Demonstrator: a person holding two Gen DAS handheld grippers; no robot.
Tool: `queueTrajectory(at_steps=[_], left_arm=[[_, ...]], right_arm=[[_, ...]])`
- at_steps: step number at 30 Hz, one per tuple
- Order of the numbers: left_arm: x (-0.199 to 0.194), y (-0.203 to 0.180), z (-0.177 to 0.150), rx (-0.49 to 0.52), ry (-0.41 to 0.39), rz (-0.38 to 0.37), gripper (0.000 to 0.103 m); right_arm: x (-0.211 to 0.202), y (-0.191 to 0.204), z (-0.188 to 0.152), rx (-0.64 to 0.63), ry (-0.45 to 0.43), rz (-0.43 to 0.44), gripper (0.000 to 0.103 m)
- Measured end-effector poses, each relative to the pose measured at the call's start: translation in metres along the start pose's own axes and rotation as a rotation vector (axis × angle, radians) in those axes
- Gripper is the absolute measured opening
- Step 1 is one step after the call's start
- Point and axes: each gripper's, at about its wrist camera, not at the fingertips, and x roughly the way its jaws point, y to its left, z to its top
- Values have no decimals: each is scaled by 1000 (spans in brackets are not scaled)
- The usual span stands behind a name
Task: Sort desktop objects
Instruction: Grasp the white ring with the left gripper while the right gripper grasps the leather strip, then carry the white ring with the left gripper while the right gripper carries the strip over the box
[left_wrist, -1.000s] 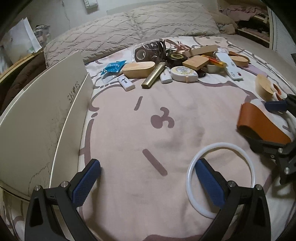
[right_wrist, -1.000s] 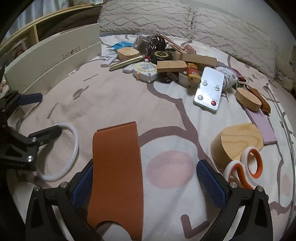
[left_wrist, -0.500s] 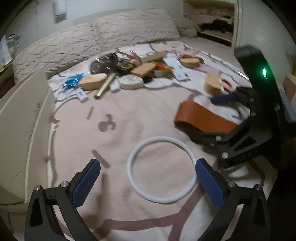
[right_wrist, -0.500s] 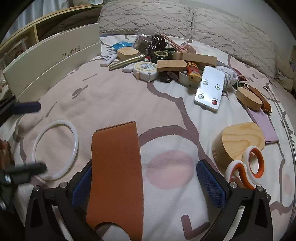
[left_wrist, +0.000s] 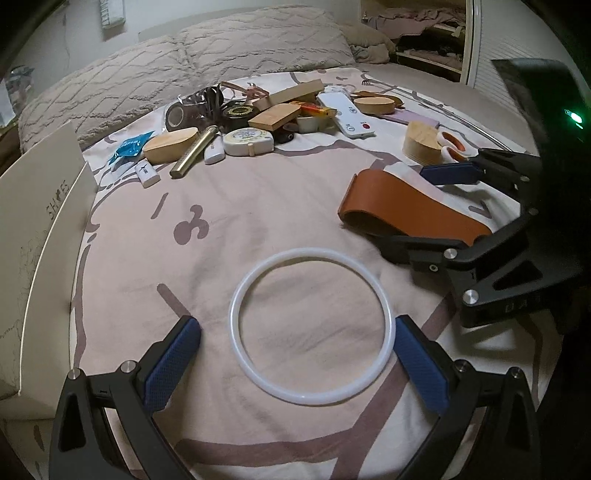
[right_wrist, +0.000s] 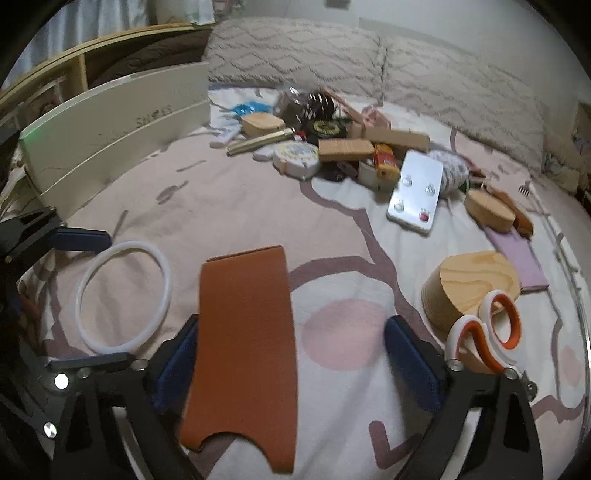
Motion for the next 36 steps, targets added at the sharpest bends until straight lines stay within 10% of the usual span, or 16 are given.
queueTrajectory(at_steps=[7,16,36], left_arm=[[-1,-1,1,-7,-26,11,103],[-6,-9,3,16,-56,15,85],[-13,-5,15,-83,-81,9,85]], right_arm=[[-10,4,-2,-15,-47,31,46],[-14,-9,-3,68,-78,45,46],[-21,-20,-5,121,-114,54,46]])
